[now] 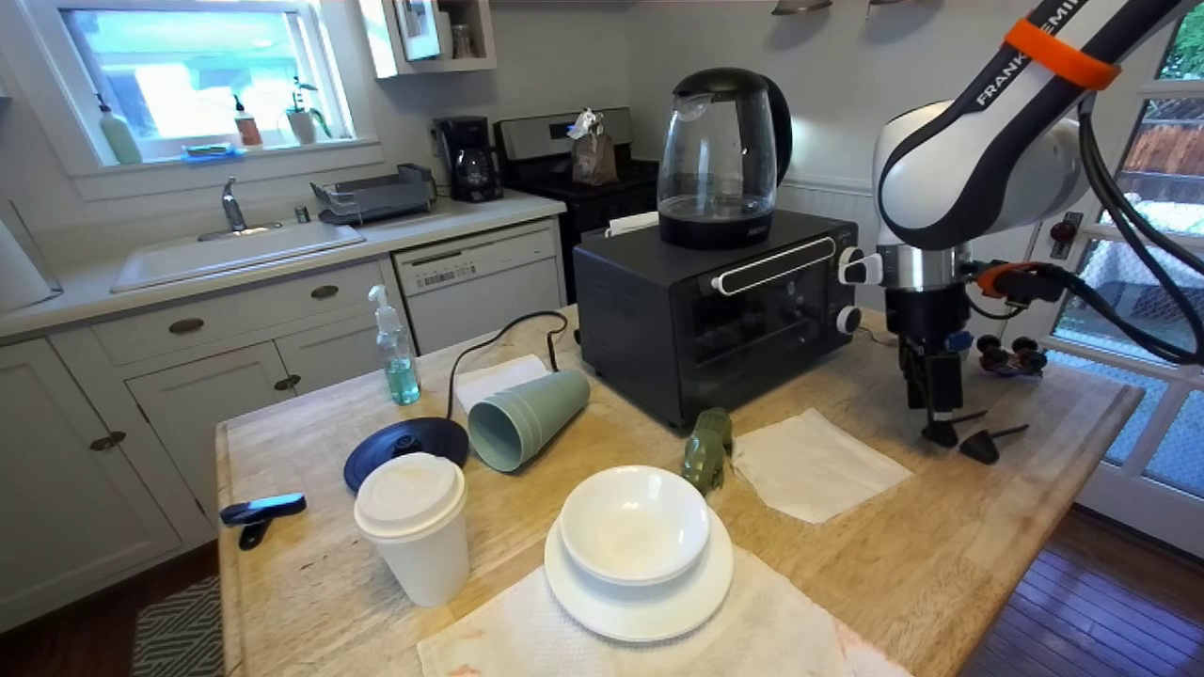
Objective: Place the scoops together
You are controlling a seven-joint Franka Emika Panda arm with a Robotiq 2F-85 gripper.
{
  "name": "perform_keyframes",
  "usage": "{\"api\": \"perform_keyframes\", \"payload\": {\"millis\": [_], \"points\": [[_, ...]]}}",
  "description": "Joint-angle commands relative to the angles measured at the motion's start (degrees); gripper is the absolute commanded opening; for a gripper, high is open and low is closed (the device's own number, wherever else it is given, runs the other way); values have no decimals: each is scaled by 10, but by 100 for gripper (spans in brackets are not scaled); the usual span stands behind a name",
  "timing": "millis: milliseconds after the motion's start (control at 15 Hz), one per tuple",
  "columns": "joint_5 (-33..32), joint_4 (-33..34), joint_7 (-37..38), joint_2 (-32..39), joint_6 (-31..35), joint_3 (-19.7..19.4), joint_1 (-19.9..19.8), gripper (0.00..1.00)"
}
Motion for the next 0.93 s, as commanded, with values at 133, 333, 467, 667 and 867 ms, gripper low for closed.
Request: {"api": "perform_keyframes", "payload": {"millis": [133,333,467,667,867], "points": [[-14,29,4,3,-61,7,-8,93],[-11,37,0,5,-79,8,-9,94],[-7,41,-3,8,-81,9,-10,85],[-7,45,-3,13,-82,10,-9,64],[-9,43,-3,16,-79,11,-8,48]]}}
